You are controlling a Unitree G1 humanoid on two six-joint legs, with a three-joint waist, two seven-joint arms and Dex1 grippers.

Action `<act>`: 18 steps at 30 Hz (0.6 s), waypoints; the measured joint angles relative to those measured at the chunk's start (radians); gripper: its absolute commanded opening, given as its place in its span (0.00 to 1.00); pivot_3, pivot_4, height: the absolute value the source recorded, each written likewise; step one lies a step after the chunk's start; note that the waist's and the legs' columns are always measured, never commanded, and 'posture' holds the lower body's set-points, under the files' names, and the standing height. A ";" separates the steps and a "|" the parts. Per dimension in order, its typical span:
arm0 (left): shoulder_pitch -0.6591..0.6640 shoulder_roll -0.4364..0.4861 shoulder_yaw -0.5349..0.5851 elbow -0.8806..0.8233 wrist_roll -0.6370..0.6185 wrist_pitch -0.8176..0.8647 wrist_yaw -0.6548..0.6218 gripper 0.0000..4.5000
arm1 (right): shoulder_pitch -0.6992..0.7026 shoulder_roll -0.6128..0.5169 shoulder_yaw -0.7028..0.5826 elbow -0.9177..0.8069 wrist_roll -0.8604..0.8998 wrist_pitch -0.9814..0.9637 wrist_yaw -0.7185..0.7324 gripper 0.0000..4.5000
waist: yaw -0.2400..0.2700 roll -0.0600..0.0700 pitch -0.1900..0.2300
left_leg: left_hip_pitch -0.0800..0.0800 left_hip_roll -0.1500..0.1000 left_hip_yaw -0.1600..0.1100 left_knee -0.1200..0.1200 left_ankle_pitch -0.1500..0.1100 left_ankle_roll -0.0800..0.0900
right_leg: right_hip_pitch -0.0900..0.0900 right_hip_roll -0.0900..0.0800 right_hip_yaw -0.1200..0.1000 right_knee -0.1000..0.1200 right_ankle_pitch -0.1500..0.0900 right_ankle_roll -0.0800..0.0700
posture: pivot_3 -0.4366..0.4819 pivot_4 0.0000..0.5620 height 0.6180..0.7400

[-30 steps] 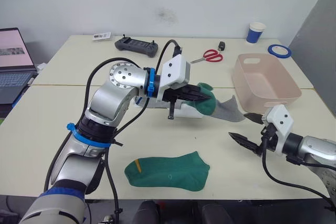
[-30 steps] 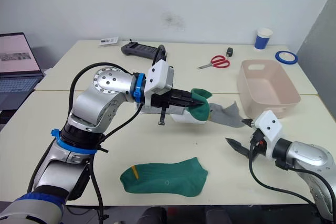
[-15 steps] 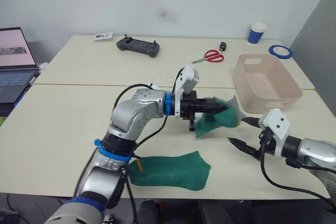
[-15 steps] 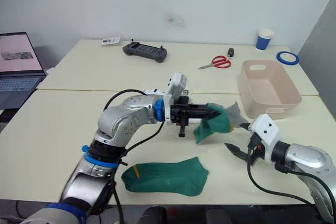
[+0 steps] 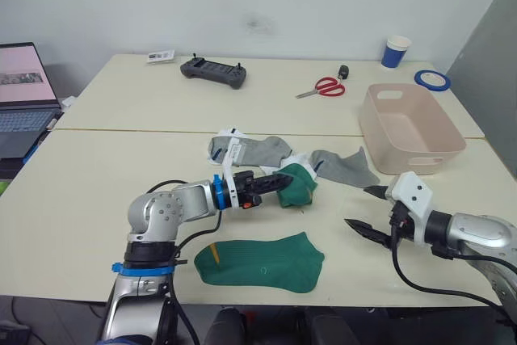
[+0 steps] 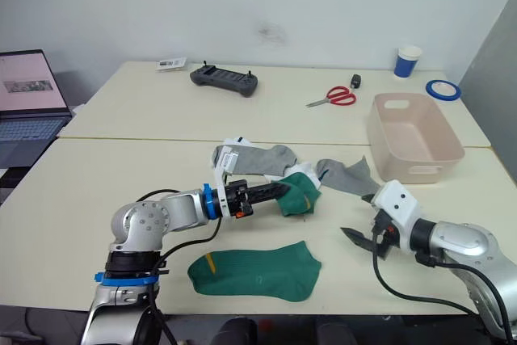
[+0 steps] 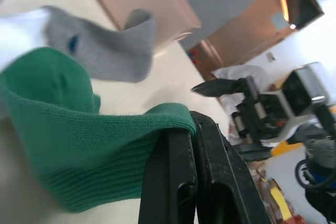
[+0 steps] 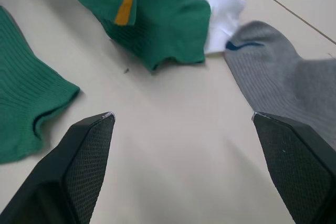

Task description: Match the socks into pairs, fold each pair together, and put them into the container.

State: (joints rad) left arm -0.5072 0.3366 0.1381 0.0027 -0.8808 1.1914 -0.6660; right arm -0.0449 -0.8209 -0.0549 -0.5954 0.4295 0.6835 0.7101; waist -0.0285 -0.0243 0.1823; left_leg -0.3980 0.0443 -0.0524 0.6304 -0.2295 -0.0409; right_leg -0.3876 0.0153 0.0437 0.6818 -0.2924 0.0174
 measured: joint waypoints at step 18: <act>0.054 0.299 0.011 0.148 0.156 -0.181 -0.177 0.26 | -0.083 0.071 0.115 0.001 0.007 0.002 0.008 1.00 | -0.001 0.000 0.000 | 0.000 0.001 0.000 -0.001 0.000 0.000 | -0.001 0.000 0.000 0.000 0.000 0.000 | 0.48 0.27 1.00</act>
State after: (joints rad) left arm -0.4531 0.6359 0.1495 0.1508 -0.7247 1.0107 -0.8434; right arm -0.1274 -0.7501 0.0598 -0.5940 0.4361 0.6857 0.7182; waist -0.0291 -0.0242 0.1824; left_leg -0.3981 0.0451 -0.0523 0.6296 -0.2296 -0.0409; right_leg -0.3883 0.0149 0.0434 0.6816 -0.2923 0.0171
